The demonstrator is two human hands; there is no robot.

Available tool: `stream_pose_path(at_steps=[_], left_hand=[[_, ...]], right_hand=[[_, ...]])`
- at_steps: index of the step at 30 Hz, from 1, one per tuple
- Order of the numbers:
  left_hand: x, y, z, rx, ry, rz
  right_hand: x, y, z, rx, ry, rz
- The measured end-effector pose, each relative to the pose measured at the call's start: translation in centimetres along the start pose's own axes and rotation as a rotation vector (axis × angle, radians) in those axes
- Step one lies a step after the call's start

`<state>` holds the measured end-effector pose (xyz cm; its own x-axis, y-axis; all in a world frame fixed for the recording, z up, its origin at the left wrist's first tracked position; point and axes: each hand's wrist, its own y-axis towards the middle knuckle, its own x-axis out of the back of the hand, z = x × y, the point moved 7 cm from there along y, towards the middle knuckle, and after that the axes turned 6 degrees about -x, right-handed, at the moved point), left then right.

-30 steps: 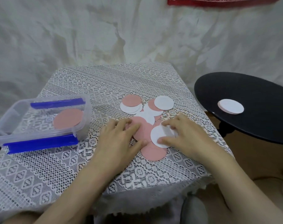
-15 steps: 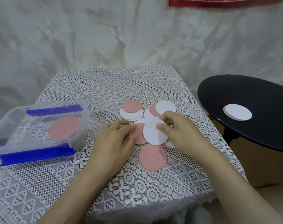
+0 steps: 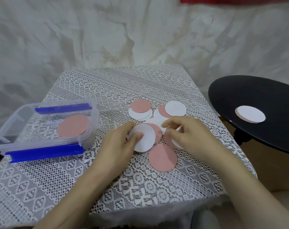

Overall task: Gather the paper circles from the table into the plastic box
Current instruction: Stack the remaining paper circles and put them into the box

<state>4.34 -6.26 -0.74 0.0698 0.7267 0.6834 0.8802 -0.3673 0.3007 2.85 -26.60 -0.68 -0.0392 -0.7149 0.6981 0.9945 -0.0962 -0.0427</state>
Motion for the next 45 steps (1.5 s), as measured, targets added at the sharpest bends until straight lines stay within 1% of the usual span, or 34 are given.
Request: stream_pose_path(at_steps=[2,5,7,12,14,17,19,20,21,24,28,31,34,37,40,45], left_hand=[[0.3,-0.5,0.0,0.018,0.001,-0.011],[0.7,-1.2,-0.5,0.023,0.022,-0.017],[0.7,-1.7,-0.8,0.042,0.009,-0.013],[1.0,-2.4,-1.2,0.083,-0.066,-0.019],[1.0,-2.4,-1.1,0.098,-0.076,-0.006],[0.7,-2.6,-0.7,0.135,-0.099,0.025],[0.9,-2.7,-0.3,0.158,-0.128,0.018],[0.9,-2.6,-0.1,0.168,-0.145,0.013],[1.0,-2.6,0.1,0.177,-0.163,0.013],[0.8,-2.5,0.5,0.209,-0.275,0.049],[0.9,-2.3,-0.1,0.185,-0.385,0.074],[1.3,-2.1,0.5,0.173,-0.319,0.089],[1.5,-1.8,1.2,0.179,-0.247,0.090],[1.8,-1.8,1.8,0.194,-0.198,0.070],[2.0,-1.9,2.2,0.202,-0.168,0.068],[1.8,-2.1,1.6,0.180,-0.179,0.068]], right_hand=[[1.5,-0.7,-0.9,-0.065,-0.170,-0.064],[2.1,-1.5,-2.5,-0.199,-0.285,-0.033],[1.8,-1.8,-3.1,-0.232,-0.300,-0.024],[2.0,-2.0,-2.7,-0.223,-0.221,-0.110],[1.9,-1.6,-2.8,-0.199,-0.126,-0.118],[1.5,-1.2,-1.9,-0.142,0.203,-0.106],[1.0,-1.2,-0.9,-0.140,0.445,-0.059],[0.6,-1.2,-0.4,-0.133,0.521,-0.015],[0.0,-1.2,0.3,-0.114,0.543,0.030],[-2.3,-0.7,1.6,-0.052,0.446,0.103],[-4.3,0.0,2.3,-0.042,0.386,0.093],[-4.4,0.5,3.0,0.003,0.321,0.068],[-4.2,0.8,3.1,0.041,0.141,0.078],[-3.2,0.5,2.7,0.017,-0.026,0.090],[-2.6,-0.5,2.3,-0.012,-0.164,0.144],[-2.6,-2.1,2.2,-0.028,-0.289,0.216]])
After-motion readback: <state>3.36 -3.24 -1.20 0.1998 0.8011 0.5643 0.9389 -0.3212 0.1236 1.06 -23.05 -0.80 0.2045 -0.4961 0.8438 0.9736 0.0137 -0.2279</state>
